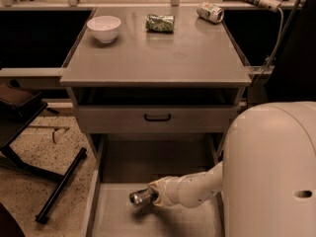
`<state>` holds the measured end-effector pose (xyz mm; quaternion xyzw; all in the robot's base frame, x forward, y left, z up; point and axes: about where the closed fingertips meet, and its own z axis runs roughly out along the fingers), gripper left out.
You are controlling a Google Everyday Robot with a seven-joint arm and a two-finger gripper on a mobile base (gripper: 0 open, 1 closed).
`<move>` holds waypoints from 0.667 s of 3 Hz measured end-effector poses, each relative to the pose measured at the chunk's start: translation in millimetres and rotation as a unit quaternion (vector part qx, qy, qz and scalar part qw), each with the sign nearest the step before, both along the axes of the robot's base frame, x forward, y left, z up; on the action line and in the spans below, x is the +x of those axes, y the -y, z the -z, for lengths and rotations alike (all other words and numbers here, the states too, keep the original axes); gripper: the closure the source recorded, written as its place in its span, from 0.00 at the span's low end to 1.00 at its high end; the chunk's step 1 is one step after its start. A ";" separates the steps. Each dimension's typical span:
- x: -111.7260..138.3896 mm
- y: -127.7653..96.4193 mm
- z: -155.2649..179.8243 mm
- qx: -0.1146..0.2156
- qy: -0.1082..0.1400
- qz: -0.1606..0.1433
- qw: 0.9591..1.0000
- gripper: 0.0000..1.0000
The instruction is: Place redbull can into middle drawer
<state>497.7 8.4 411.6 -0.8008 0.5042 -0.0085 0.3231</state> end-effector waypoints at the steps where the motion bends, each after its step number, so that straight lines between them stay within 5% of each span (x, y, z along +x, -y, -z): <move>1: 0.0 0.0 0.0 0.000 0.000 0.000 1.000 0.58; 2: 0.0 0.0 0.0 0.000 0.000 0.000 1.000 0.35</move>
Offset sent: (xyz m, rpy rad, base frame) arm 0.0000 0.0000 0.0000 0.0000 0.0000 0.0000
